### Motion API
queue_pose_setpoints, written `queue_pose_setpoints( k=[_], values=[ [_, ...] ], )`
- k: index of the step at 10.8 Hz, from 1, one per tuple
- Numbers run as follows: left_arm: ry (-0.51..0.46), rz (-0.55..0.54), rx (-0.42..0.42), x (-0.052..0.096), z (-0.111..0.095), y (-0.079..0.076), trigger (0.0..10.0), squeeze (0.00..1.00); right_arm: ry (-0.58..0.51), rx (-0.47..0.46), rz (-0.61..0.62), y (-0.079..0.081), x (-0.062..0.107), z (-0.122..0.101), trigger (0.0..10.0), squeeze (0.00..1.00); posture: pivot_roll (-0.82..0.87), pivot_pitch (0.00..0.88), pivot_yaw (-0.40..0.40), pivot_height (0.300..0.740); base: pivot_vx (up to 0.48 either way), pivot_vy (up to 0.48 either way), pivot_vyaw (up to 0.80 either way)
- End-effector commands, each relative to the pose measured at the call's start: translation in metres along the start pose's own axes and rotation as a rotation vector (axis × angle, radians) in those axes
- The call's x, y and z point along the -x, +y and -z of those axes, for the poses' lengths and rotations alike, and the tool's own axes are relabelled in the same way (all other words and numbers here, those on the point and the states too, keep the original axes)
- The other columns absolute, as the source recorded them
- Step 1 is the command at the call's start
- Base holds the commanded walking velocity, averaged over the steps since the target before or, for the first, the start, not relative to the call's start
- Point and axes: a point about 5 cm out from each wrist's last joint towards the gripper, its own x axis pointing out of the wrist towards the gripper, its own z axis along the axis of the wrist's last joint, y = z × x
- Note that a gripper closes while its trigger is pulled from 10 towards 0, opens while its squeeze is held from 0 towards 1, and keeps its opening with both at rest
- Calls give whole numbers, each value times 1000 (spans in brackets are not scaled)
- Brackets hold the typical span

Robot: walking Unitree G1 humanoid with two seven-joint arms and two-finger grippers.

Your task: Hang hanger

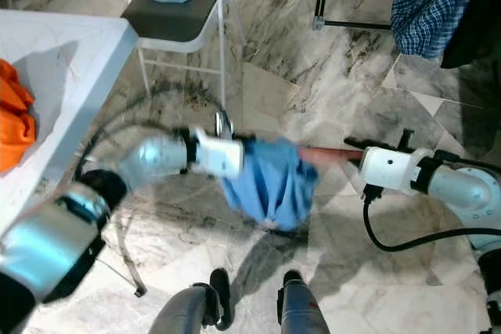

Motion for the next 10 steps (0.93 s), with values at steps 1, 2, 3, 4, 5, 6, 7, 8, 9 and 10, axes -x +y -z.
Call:
queue_pose_setpoints(
  k=[1, 2, 3, 4, 5, 6, 7, 8, 9, 10],
  values=[
    [30, 43, 38, 7, 10, -10, 0, 0, 7, -55, -8, 6, 1, 4, 10000, 1000, -226, 320, 156, 740, 0, 0, 0],
    [61, 45, 76, 13, 17, -13, 0, 0, 7, -86, -10, 8, 3, 5, 10000, 1000, -223, 321, 152, 740, 0, 0, 0],
    [114, 23, 113, 25, 30, -15, 0, 0, 6, -118, 49, 4, 6, 5, 10000, 1000, -221, 321, 153, 740, 0, 0, 0],
    [137, 7, 131, 32, 37, -16, 0, 0, 38, -109, 117, -5, 10, 8, 10000, 1000, -224, 323, 155, 740, 0, 0, 0],
    [139, 6, 146, 34, 38, -17, 0, 0, 48, -94, 135, -9, 11, 8, 10000, 1000, -225, 325, 156, 740, 0, 0, 0],
    [137, 11, 150, 34, 38, -18, 0, 0, 54, -107, 137, -10, 12, 8, 10000, 1000, -229, 326, 158, 740, 0, 0, 0],
    [140, 10, 154, 34, 39, -19, 0, 0, 64, -102, 120, -9, 13, 8, 10000, 1000, -231, 326, 160, 740, 0, 0, 0],
    [158, -4, 167, 34, 40, -18, 0, 0, 114, -88, 120, -8, 14, 11, 10000, 1000, -231, 326, 160, 740, 0, 0, 0],
    [182, -22, 171, 35, 43, -16, 0, 0, 152, -88, 168, -11, 15, 13, 10000, 1000, -245, 339, 162, 740, 0, 0, 0],
    [202, -52, 194, 37, 46, -14, 0, 0, 136, -111, 228, -15, 19, 11, 10000, 1000, -245, 339, 162, 740, 0, 0, 0]
  ],
)
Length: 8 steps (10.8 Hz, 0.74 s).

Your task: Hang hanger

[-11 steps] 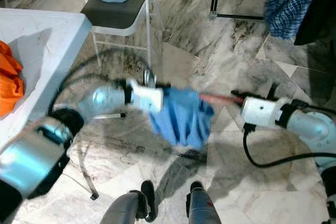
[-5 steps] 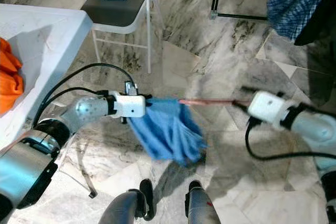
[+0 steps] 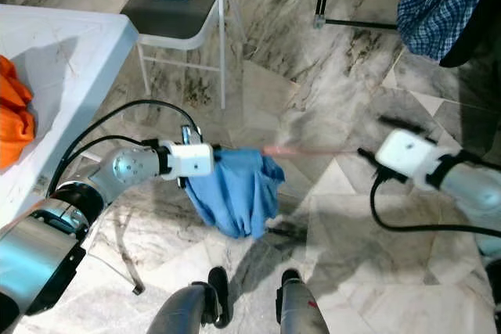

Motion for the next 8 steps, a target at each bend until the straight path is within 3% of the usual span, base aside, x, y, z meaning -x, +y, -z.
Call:
queue_pose_setpoints(
  k=[1, 2, 3, 5, 6, 8],
  values=[
    [11, -44, 51, 5, 6, 2, 0, 0, 6, -17, 10, 0, 6, 2, 10000, 1000, -249, 352, 170, 740, 0, 0, 0],
    [-7, -148, 187, 6, 8, 9, 0, 0, 31, -162, 148, 1, 20, 11, 10000, 1000, -247, 357, 173, 740, 0, 0, 0],
    [-23, -181, 236, 7, 8, 11, 0, 0, 37, -215, 209, 5, 25, 14, 10000, 1000, -246, 357, 173, 740, 0, 0, 0],
    [-66, -260, 357, 9, 8, 16, 0, 0, 63, -390, 332, 36, 33, 21, 10000, 1000, -238, 350, 171, 740, 0, 0, 0],
    [-101, -313, 429, 10, 6, 23, 0, 0, 72, -502, 375, 59, 33, 21, 10000, 0, -226, 342, 168, 740, 0, 0, 0],
    [-140, -339, 447, 9, 0, 32, 0, 0, 78, -614, 411, 80, 27, 16, 10000, 0, -221, 342, 171, 740, 0, 0, 0]
  ],
)
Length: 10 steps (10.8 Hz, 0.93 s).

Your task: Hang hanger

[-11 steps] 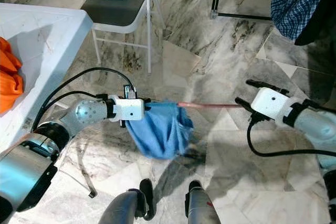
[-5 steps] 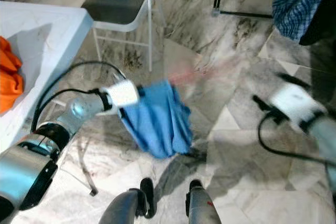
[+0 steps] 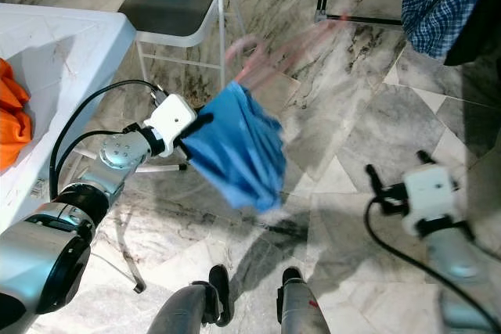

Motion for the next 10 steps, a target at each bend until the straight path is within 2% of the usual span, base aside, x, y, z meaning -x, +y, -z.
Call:
queue_pose_setpoints(
  k=[1, 2, 3, 4, 5, 7, 10],
  values=[
    [-48, 0, 25, -1, -8, 5, 0, 0, 15, -42, 59, 2, 1, 3, 10000, 1000, -223, 343, 174, 740, 0, 0, 0],
    [-124, 71, 50, -5, -21, 3, 0, 0, 3, -104, 109, 8, -2, 5, 10000, 1000, -223, 343, 173, 740, 0, 0, 0],
    [-192, 155, 56, -8, -32, 0, 0, 0, 23, -275, 31, 22, -2, 7, 10000, 659, -222, 343, 171, 740, 0, 0, 0],
    [-231, 264, 41, -8, -39, -5, 0, 0, 15, -381, 0, 30, -2, 6, 10000, 0, -216, 341, 169, 740, 0, 0, 0],
    [-260, 404, 7, -7, -45, -13, 0, 0, 16, -422, -21, 35, -5, 6, 10000, 0, -213, 340, 169, 740, 0, 0, 0],
    [-288, 492, -23, -7, -51, -17, 0, 0, 9, -433, -62, 43, -10, 2, 10000, 0, -216, 340, 169, 740, 0, 0, 0],
    [-387, 620, -93, -14, -74, -34, 0, 0, 7, -500, -196, 63, -12, -6, 10000, 0, -214, 340, 174, 740, 0, 0, 0]
  ],
)
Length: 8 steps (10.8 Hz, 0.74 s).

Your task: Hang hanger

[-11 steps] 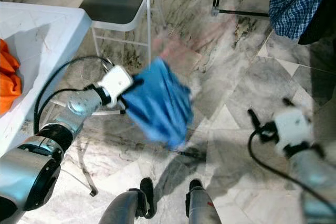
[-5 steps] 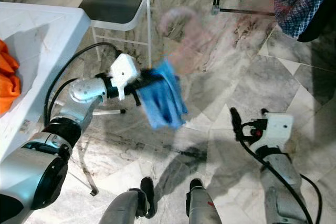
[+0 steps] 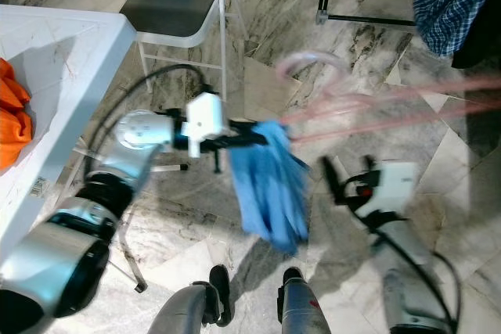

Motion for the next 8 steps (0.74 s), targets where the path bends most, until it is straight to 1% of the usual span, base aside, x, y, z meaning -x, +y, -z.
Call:
queue_pose_setpoints(
  k=[1, 3, 5, 6, 8],
  values=[
    [-21, 49, -58, -1, -8, 1, 0, 0, 28, -18, -40, 7, 4, 7, 10000, 0, -207, 345, 186, 740, 0, 0, 0],
    [-87, 86, -141, -14, -30, 8, 0, 0, 46, -35, -67, 13, 5, 11, 10000, 0, -205, 345, 203, 740, 0, 0, 0],
    [-157, 111, -185, -20, -46, 11, 0, 0, 58, -41, -69, 14, 7, 15, 10000, 0, -205, 343, 207, 740, 0, 0, 0],
    [-228, 128, -188, -25, -59, 10, 0, 0, 67, -41, -59, 11, 7, 18, 10000, 0, -204, 339, 206, 740, 0, 0, 0],
    [-310, 131, -202, -27, -76, 10, 0, 0, 95, -33, -12, 4, 6, 27, 10000, 0, -200, 336, 199, 740, 0, 0, 0]
  ],
)
